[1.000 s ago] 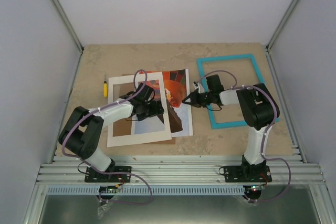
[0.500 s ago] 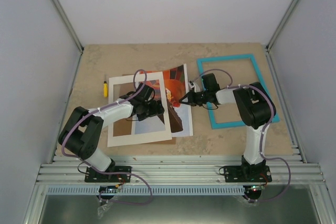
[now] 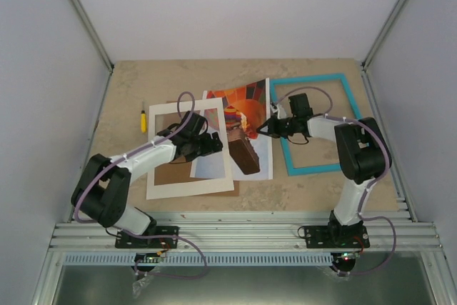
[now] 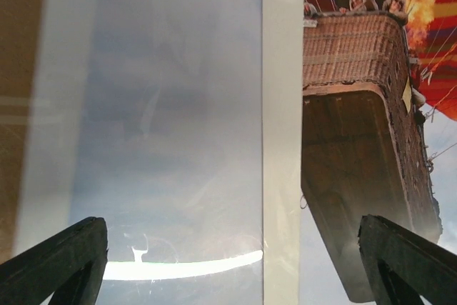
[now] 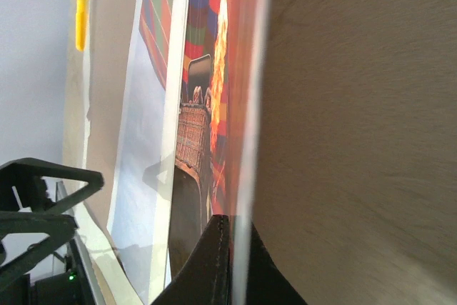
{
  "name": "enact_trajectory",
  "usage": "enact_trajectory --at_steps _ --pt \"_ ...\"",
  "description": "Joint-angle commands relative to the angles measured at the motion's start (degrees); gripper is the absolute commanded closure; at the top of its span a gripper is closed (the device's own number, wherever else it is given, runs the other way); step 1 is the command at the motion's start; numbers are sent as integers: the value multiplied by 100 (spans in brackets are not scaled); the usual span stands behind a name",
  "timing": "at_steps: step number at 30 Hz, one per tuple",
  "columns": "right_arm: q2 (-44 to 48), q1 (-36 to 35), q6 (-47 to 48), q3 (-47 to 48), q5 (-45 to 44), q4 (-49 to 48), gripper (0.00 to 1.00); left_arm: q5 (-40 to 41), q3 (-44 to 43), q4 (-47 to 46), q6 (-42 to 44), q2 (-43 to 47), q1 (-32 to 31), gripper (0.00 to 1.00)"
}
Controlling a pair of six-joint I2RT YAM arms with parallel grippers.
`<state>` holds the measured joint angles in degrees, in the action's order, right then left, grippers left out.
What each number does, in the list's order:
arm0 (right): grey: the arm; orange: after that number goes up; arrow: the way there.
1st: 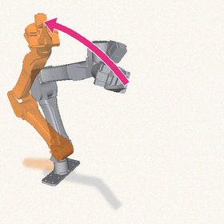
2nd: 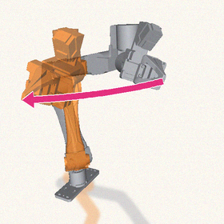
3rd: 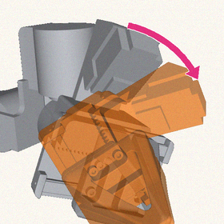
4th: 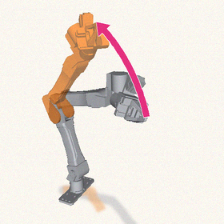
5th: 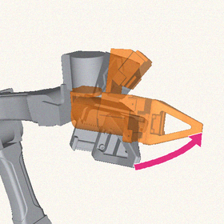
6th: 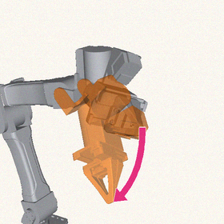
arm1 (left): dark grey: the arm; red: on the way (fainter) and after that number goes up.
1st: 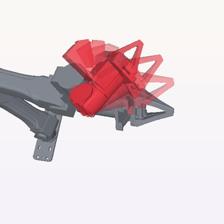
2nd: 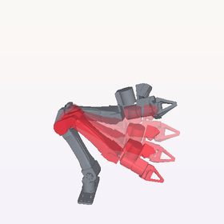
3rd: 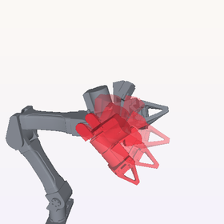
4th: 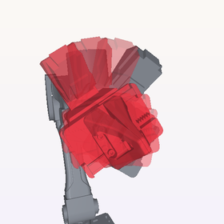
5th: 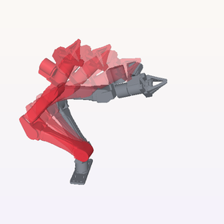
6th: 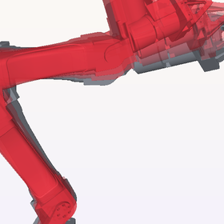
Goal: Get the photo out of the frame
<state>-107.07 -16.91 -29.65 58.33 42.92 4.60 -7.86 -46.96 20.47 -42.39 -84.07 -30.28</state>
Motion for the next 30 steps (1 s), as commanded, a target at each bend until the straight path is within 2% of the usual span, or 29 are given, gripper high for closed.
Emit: enact_trajectory --at_steps 1,11,19,26,30 --pt "411 143 467 -10 -323 773 100 426 -7 100 -10 349 8 1" --pt "1288 337 1197 654 -1220 2424 100 828 246 258 340 1535 687 0" --pt "1685 337 1460 1698 -1854 3752 100 2130 9 493 928 2812 857 0" --pt "1715 230 1453 3041 -1915 4614 100 3426 47 336 1684 3841 857 0" --pt "1524 -82 1273 3851 -1858 4924 100 3678 224 128 1817 4280 857 0"
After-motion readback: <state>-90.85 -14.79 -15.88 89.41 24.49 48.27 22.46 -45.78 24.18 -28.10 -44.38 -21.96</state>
